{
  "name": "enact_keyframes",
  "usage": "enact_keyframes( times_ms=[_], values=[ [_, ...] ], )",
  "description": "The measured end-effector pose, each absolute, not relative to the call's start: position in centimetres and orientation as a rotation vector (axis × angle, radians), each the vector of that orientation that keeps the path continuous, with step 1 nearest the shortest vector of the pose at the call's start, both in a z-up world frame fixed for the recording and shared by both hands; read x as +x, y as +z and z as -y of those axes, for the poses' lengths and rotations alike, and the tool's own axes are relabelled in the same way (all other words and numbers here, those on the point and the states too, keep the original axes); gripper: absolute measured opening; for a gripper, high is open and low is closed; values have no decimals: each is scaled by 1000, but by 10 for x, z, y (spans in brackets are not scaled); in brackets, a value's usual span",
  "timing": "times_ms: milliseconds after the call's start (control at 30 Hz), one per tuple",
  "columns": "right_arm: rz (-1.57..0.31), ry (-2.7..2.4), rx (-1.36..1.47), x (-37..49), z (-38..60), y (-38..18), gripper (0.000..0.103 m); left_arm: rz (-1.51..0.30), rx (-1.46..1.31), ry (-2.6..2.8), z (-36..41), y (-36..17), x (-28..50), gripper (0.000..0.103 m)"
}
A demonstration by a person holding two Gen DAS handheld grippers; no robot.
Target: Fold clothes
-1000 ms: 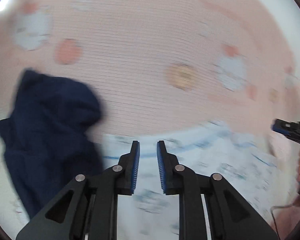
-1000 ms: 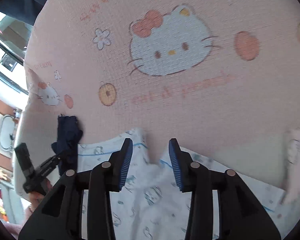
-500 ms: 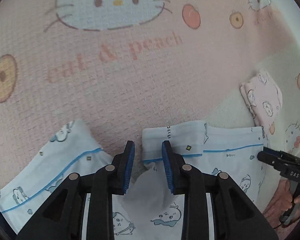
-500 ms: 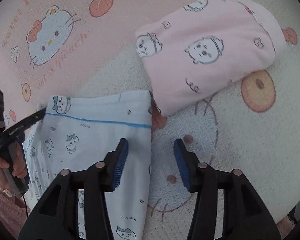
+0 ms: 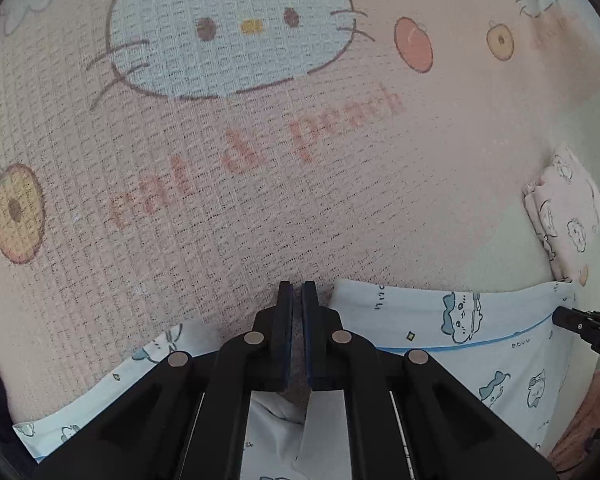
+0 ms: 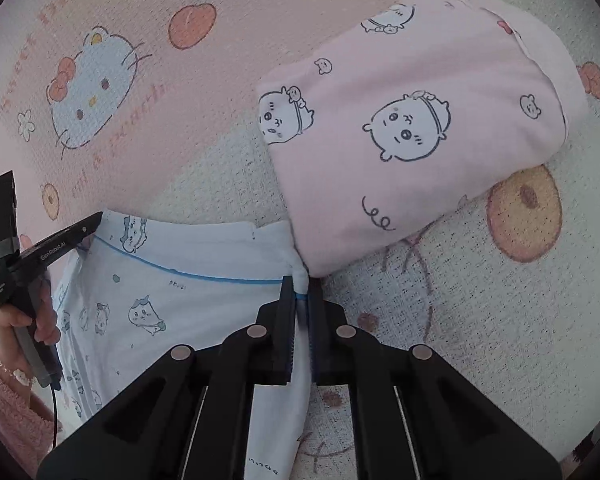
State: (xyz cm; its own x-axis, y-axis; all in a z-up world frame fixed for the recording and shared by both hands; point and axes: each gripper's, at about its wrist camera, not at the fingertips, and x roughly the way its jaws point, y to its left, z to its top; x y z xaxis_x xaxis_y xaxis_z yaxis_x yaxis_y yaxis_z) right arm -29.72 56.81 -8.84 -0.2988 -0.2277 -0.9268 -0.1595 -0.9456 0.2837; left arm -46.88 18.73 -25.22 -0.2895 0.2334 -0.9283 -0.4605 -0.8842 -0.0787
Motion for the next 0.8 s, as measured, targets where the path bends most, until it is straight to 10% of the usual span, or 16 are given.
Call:
enact_keyframes(
  times_ms=[133,233,600,800],
  values=[
    [473,-2526,1823,-291,-576,-69,24,-110,-1432,2257,-161,-210,-458,11],
    [415,-2656,1683,-277,-573,-37,29,-55,-1420,2278,-130,-195,-429,39],
    [226,-2149,1766,-180,-430,-82,35,-114,-1599,2081,-57,-246,-256,39],
    [-293,-2289,1806,-136,-423,-97,32,-335,-1695,2246,-14,-254,-223,39]
  ],
)
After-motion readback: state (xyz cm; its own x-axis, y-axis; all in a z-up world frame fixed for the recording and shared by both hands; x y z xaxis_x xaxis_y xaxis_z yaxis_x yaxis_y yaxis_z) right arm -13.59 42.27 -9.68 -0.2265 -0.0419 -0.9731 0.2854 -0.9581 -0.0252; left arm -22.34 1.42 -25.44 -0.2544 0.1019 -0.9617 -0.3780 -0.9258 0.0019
